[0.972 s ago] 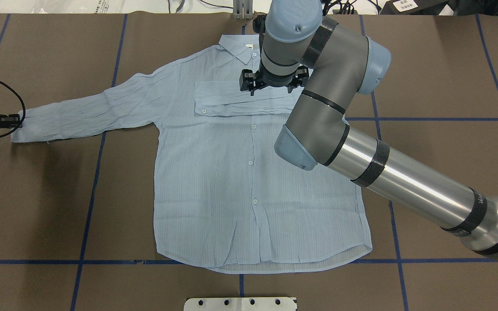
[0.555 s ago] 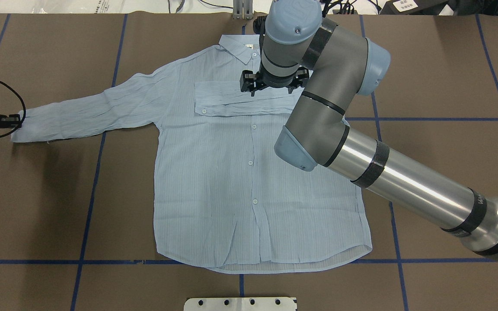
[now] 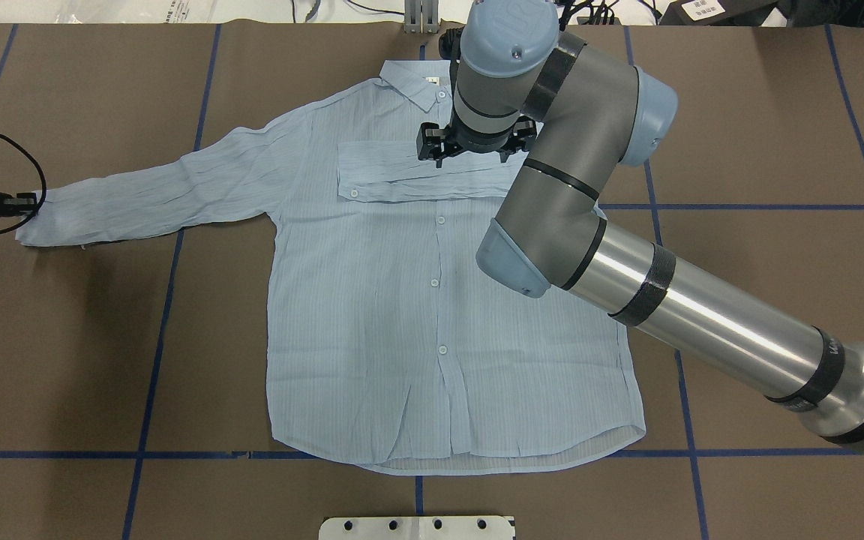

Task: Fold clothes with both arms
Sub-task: 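Hold the right gripper over the folded sleeve while the left gripper reaches the other cuff, then grasp the other sleeve cuff with the left gripper while the right arm withdraws, then fold the held sleeve with the left gripper across the chest over the first sleeve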

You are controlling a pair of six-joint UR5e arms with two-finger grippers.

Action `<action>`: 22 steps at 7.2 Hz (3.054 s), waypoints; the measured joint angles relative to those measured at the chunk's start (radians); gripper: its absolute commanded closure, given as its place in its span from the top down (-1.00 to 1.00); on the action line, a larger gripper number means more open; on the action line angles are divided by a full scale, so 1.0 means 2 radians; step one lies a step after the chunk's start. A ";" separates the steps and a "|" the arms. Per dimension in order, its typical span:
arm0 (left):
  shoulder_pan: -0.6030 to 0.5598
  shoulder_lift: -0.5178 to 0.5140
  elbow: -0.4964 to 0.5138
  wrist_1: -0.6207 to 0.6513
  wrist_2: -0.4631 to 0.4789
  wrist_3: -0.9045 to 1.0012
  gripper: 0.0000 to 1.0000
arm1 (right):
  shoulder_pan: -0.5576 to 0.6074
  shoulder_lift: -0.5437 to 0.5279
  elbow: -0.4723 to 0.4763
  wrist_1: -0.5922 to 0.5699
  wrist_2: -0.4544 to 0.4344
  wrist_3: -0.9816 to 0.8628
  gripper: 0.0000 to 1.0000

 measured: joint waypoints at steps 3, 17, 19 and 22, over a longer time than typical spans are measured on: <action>-0.002 -0.010 -0.085 0.076 -0.003 -0.010 -1.00 | 0.009 -0.024 0.019 -0.002 0.007 -0.006 0.99; 0.124 -0.516 0.048 0.263 -0.035 -0.463 -1.00 | 0.207 -0.364 0.171 0.001 0.155 -0.328 1.00; 0.133 -0.521 0.086 0.215 -0.030 -0.479 -1.00 | 0.207 -0.363 0.171 0.001 0.155 -0.327 1.00; 0.175 -0.525 0.153 0.143 0.017 -0.494 -0.85 | 0.207 -0.358 0.170 0.001 0.154 -0.325 1.00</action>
